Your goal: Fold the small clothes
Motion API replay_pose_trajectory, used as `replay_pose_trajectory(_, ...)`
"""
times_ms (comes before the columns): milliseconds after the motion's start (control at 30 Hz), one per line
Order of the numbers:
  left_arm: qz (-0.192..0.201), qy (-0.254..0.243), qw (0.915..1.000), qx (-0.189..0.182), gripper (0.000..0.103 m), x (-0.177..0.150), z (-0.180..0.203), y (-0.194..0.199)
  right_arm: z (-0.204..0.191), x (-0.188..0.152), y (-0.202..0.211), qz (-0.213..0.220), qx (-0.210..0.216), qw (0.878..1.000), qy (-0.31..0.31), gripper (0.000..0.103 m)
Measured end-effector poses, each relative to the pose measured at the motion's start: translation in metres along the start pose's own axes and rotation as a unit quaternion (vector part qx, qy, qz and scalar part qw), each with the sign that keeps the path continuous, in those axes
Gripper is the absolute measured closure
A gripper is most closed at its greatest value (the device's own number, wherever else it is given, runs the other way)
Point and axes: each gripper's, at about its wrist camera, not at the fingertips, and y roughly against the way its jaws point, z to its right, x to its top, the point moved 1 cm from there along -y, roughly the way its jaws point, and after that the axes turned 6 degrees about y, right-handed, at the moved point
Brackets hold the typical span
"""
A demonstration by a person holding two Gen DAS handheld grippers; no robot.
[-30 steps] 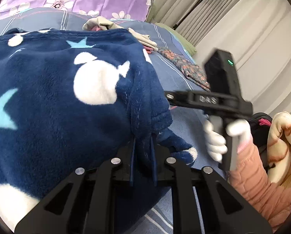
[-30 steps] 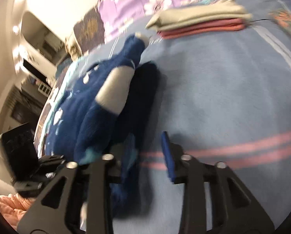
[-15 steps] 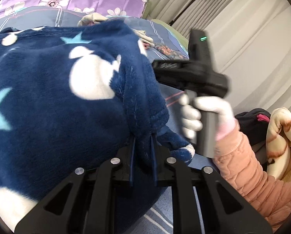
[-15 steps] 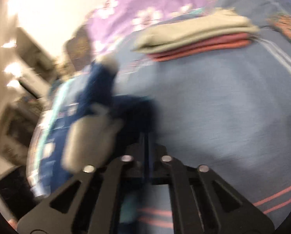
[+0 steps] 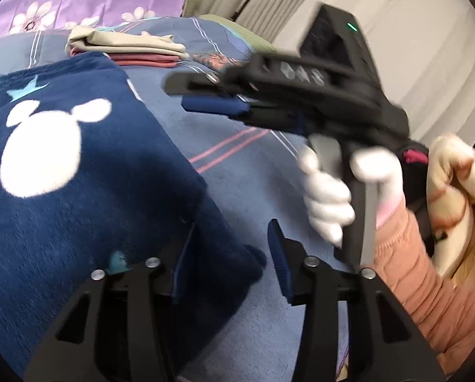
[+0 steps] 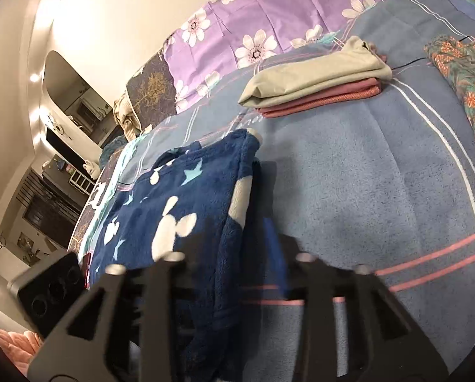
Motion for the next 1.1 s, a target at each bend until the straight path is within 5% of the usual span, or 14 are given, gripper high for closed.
replay_pose_trajectory(67,-0.003,0.003,1.0000,0.005,0.057,-0.004,-0.003,0.000,0.003,0.009,-0.011,-0.006,0.019,1.000,-0.019,0.046)
replay_pose_trajectory(100,-0.007,0.010,0.9999,0.006,0.057,-0.005,-0.004,-0.003,0.007,0.013,-0.018,-0.010,0.034,0.999,-0.036,0.032)
replay_pose_trajectory(167,-0.010,0.012,0.9998,0.007,0.057,-0.010,-0.005,-0.004,0.013,0.022,-0.040,-0.023,0.052,0.996,-0.076,0.029)
replay_pose_trajectory(200,-0.011,0.006,0.9998,0.012,0.057,-0.011,-0.003,-0.006,0.014,0.024,-0.053,-0.038,0.054,0.994,-0.083,0.046)
replay_pose_trajectory(233,-0.013,-0.001,0.9998,0.017,0.060,-0.012,-0.001,-0.009,0.013,0.026,-0.065,-0.050,0.047,0.994,-0.085,0.091)
replay_pose_trajectory(400,-0.015,-0.009,0.9994,0.031,0.063,-0.014,-0.002,-0.013,-0.002,0.037,-0.104,-0.061,-0.043,0.997,-0.002,0.088)
replay_pose_trajectory(467,-0.016,-0.008,0.9996,0.023,0.063,-0.016,-0.002,-0.009,-0.002,0.035,-0.094,-0.057,-0.040,0.998,-0.002,0.084)
replay_pose_trajectory(533,-0.015,-0.005,0.9997,0.018,0.063,-0.021,-0.008,-0.001,-0.003,0.034,-0.073,-0.047,-0.066,0.997,0.007,0.068)
replay_pose_trajectory(600,-0.010,0.004,0.9999,0.012,0.063,-0.026,-0.013,0.011,-0.013,0.031,-0.042,-0.024,-0.099,0.994,0.032,0.070)
replay_pose_trajectory(867,0.062,0.014,0.9974,0.034,0.062,-0.057,-0.036,0.101,-0.088,-0.049,0.018,-0.026,-0.014,0.989,0.142,0.068)
replay_pose_trajectory(900,0.082,0.021,0.9950,0.054,0.062,-0.064,-0.045,0.121,-0.089,-0.063,0.011,-0.046,-0.027,0.988,0.142,0.068)
replay_pose_trajectory(967,0.113,0.040,0.9889,0.087,0.062,-0.078,-0.061,0.151,-0.077,-0.093,-0.013,-0.093,-0.118,0.977,0.154,0.072)
replay_pose_trajectory(1100,0.194,0.119,0.9603,0.161,0.062,-0.122,-0.112,0.232,-0.088,-0.100,-0.006,-0.058,-0.162,0.971,0.166,0.069)
